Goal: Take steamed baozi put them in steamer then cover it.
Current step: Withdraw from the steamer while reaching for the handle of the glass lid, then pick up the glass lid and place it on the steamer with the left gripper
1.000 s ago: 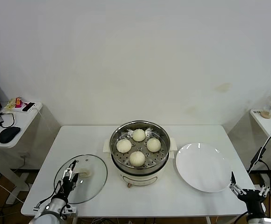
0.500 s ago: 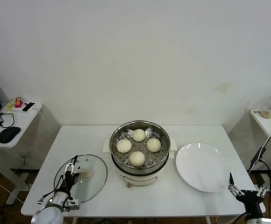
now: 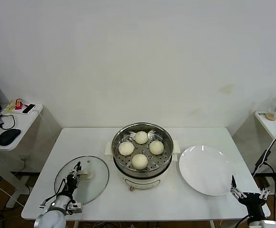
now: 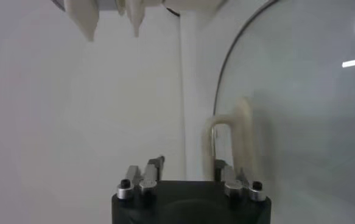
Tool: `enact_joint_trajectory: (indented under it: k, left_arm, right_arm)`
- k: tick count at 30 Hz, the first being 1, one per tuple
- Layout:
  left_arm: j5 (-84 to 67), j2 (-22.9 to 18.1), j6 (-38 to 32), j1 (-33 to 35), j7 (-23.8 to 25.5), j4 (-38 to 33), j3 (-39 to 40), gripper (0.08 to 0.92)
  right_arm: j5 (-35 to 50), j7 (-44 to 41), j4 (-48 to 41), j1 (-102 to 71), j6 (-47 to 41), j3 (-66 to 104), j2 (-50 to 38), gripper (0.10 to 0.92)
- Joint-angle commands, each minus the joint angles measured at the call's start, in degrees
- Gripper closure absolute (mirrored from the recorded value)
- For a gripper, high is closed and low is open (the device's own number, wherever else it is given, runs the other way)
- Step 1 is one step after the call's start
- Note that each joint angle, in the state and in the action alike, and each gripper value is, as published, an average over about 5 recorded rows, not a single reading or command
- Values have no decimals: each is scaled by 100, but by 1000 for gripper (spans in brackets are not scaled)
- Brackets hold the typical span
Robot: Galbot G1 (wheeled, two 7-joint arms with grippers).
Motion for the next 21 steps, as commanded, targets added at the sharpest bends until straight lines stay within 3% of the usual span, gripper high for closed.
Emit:
enact_joint_trajectory:
  k: [1, 8, 21]
  left_arm:
    - [23, -8, -24, 10, -192, -61, -36, 667]
    - [54, 47, 16, 291, -306, -694, -319, 845]
    - [-1009, 749, 434, 759, 464, -2168, -1185, 859]
  right_arm:
    - [-14, -8, -3, -1, 0, -12, 0, 203]
    - [-45, -18, 69, -32, 7, -33, -5, 203]
    - [-174, -69, 74, -100, 20, -206, -37, 203]
